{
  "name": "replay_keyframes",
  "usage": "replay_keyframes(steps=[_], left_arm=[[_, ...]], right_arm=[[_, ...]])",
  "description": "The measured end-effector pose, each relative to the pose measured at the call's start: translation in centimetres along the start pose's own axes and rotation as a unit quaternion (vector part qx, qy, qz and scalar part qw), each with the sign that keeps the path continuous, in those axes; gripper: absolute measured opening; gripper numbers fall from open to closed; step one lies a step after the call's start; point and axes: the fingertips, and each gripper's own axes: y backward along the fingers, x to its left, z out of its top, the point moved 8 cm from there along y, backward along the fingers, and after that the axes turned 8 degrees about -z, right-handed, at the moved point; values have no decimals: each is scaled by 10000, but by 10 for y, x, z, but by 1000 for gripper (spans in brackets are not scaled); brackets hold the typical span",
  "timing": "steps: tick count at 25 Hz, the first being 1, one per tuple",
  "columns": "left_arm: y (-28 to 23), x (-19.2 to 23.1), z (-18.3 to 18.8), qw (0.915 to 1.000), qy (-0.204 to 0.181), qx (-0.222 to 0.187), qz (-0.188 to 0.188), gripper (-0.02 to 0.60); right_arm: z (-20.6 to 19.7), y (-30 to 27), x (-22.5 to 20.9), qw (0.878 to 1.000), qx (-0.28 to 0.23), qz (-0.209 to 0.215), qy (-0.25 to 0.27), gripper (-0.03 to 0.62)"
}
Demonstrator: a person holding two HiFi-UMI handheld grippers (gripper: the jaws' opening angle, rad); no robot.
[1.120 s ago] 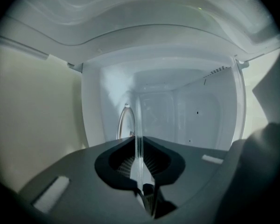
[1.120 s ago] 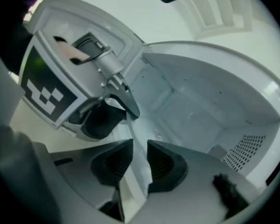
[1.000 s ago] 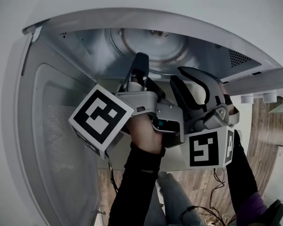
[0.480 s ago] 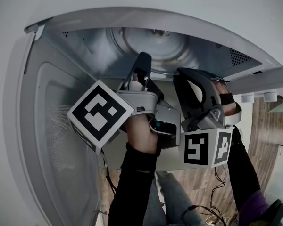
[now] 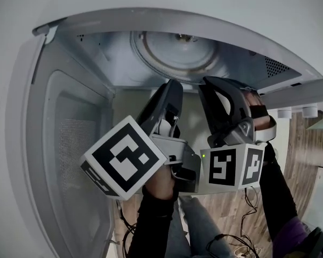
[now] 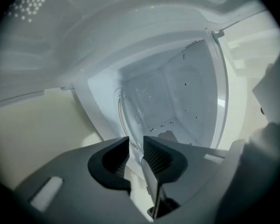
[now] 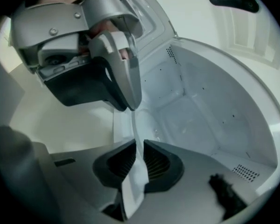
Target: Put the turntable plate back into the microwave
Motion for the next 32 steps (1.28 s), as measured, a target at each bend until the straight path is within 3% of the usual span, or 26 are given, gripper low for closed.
replay_keyframes(steps=[6, 11, 15, 20, 24, 27, 29, 30, 32], left_arm=[[20, 6, -23, 9996, -68, 196, 207, 73], [31, 10, -41, 9991, -146, 321, 227, 64], [35, 10, -46, 9985, -289, 425, 189, 64], [40, 10, -49, 9978, -445, 468, 115, 66], [45, 7, -49, 9973, -523, 501, 148, 66], [51, 0, -52, 9966, -626, 517, 158, 63], [55, -8, -55, 9959, -762, 468, 107, 40], [57, -15, -56, 9954, -869, 400, 20, 15], [62, -31, -59, 9928, -1150, 187, -274, 5]], right_arm=[[7, -3, 1, 9999, -61, 116, 72, 51], [6, -5, 1, 9995, -28, 259, -180, 54], [4, -6, -2, 9974, 21, 434, -568, 72], [5, -5, -5, 9960, -47, 700, -560, 134], [6, 4, -10, 9956, -165, 644, -667, 145], [9, 22, -19, 9921, -406, 551, -1054, 144], [11, 40, -30, 9815, -708, 481, -1715, 144], [9, 50, -36, 9699, -809, 447, -2253, 144], [2, 75, -49, 9325, -879, 401, -3480, 141]])
